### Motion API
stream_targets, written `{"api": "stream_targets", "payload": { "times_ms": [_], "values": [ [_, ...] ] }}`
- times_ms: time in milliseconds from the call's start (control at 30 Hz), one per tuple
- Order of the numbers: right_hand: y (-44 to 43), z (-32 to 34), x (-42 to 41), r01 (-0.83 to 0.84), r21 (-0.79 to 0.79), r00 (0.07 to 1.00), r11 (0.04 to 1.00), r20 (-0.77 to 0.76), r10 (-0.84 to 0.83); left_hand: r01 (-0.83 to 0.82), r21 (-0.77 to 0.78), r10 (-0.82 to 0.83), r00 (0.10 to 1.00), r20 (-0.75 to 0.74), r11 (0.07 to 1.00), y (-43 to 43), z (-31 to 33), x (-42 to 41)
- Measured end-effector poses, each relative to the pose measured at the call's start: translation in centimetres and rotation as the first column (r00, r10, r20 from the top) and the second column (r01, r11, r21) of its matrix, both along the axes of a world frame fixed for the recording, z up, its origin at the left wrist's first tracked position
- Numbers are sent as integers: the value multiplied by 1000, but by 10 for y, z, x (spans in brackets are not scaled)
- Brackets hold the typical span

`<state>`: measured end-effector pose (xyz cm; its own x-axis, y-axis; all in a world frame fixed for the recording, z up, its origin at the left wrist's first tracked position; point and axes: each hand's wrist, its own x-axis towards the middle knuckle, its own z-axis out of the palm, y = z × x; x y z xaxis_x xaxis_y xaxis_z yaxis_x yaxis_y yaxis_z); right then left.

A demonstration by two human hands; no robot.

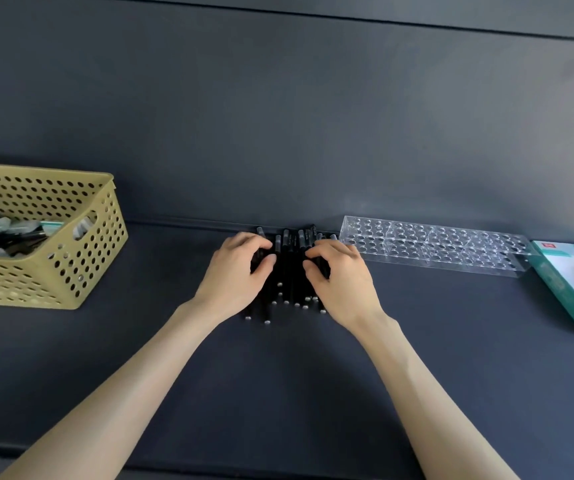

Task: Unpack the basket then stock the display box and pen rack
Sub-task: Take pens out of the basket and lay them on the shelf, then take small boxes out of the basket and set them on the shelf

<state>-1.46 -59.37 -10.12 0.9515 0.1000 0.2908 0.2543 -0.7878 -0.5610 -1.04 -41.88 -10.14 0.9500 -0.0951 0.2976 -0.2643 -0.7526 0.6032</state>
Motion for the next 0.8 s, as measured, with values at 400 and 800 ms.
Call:
{"api": "stream_targets", "payload": {
  "times_ms": [400, 800],
  "values": [
    [140, 65, -53, -161, 104, 959, 981, 253, 130, -60, -16, 62, 963, 261, 998, 156, 75, -82],
    [314, 77, -67, -194, 173, 960, 966, 238, 150, -16, 22, 11, 977, 213, 1000, 335, 83, -81]
  ]
}}
